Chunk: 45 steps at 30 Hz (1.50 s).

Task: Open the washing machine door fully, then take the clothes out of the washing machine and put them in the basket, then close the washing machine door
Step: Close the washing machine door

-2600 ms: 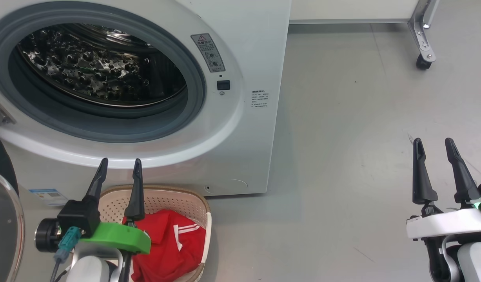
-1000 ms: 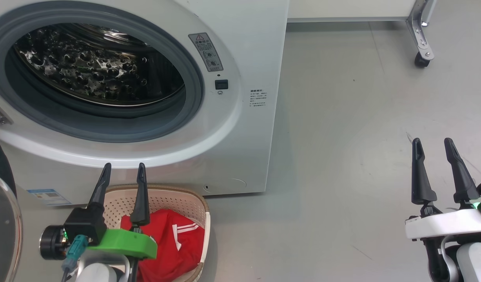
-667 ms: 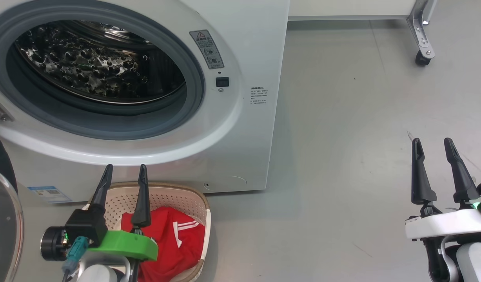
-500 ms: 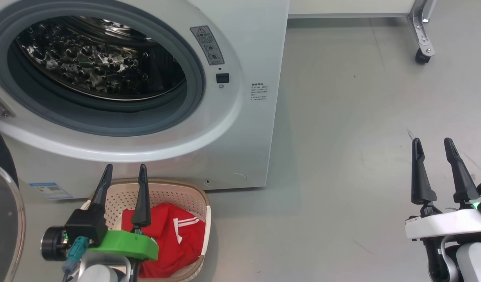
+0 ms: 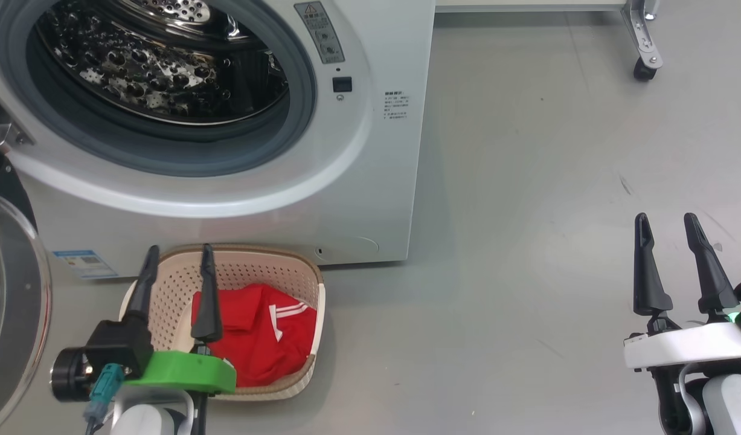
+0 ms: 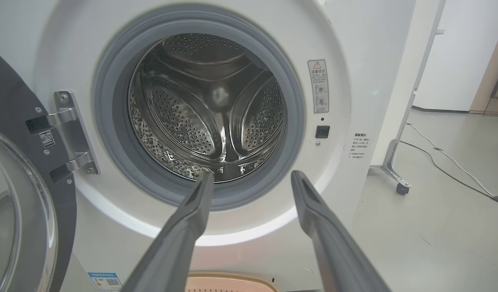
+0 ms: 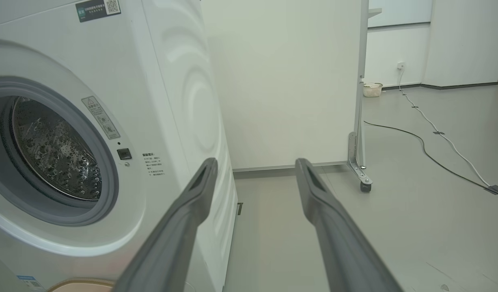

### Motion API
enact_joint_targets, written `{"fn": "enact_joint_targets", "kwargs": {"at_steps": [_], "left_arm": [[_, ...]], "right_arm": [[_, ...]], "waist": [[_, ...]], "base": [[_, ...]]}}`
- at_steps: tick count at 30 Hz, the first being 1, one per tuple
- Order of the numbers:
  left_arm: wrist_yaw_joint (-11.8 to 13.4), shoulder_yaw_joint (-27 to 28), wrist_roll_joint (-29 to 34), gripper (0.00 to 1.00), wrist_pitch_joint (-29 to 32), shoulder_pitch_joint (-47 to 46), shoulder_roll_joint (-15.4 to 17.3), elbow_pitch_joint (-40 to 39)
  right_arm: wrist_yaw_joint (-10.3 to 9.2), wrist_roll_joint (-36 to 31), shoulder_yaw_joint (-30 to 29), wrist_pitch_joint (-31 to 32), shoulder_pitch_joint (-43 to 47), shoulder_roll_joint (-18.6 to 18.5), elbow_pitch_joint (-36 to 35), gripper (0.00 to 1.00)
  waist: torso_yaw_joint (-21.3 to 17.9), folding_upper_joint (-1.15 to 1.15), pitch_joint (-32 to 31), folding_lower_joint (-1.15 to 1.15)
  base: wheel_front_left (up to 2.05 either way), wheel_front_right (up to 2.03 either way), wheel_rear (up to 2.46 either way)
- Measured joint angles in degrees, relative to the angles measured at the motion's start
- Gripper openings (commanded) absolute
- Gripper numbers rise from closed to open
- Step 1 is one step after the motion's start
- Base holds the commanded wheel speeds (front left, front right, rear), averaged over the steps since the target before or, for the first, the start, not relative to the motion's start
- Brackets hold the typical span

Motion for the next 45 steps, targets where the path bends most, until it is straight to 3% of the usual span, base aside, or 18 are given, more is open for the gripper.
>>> {"fn": "enact_joint_targets", "kwargs": {"at_steps": [45], "left_arm": [[0.6, -0.6, -0.2, 1.00, -0.1, 0.3, 0.0, -0.7]], "right_arm": [[0.03, -0.3, -0.1, 0.0, 0.0, 0.2, 0.1, 1.00]], "waist": [[0.3, 0.00, -0.3, 0.00]], "base": [[-0.63, 0.69, -0.06]]}}
